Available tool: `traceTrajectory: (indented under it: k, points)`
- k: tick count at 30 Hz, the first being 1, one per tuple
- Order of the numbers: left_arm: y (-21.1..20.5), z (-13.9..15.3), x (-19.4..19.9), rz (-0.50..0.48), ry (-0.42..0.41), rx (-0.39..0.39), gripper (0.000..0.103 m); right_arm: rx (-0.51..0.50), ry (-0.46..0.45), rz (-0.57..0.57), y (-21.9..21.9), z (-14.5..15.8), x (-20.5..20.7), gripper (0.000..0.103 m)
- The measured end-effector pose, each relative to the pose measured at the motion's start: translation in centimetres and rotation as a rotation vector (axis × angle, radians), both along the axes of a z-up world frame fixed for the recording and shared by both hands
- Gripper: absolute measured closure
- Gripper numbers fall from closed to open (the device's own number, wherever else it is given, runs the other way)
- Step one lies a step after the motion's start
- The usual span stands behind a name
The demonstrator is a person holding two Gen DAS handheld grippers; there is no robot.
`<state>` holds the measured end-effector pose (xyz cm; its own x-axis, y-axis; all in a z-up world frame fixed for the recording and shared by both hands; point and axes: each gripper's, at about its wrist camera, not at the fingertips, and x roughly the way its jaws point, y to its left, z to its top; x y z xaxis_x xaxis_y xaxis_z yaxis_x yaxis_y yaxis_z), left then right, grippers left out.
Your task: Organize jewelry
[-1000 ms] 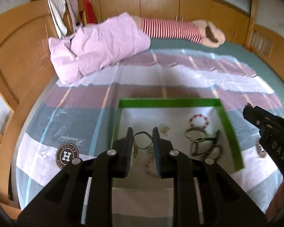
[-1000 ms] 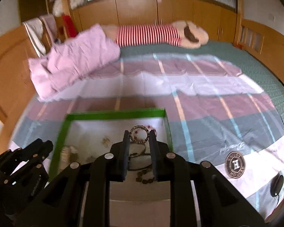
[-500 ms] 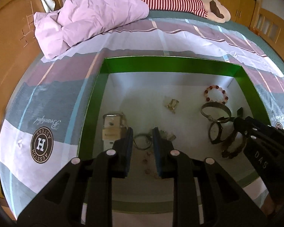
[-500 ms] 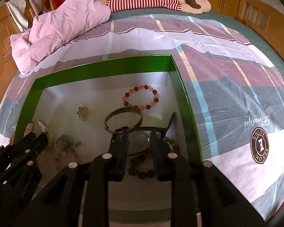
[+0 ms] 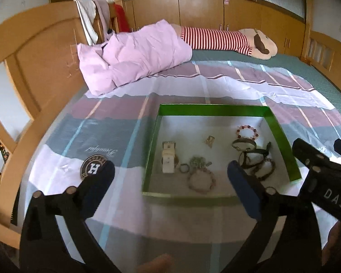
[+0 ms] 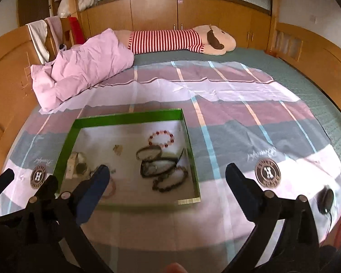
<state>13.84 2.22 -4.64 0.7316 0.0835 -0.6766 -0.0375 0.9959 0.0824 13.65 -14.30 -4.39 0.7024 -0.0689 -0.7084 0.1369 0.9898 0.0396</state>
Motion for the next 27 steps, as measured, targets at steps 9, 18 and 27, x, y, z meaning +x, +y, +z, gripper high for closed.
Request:
traceTrajectory:
  k: [9,18,27]
  points:
    - [-0.6,-0.3,-3.7,-0.061,0.036,-0.081,0.004,0.020,-0.028,0.030,0.0,0.8,-3.5,0.003]
    - [0.7,0.4,-4.7,-0.001,0.045,-0.084,0.004,0.009,-0.035,0.014,-0.5,1.4,-4.5,0.004]
    - [1.5,1.2,-4.7,0.003,0.045,-0.090,0.004,0.012,-0.029,0.020,-0.3,1.4,-4.6,0.004]
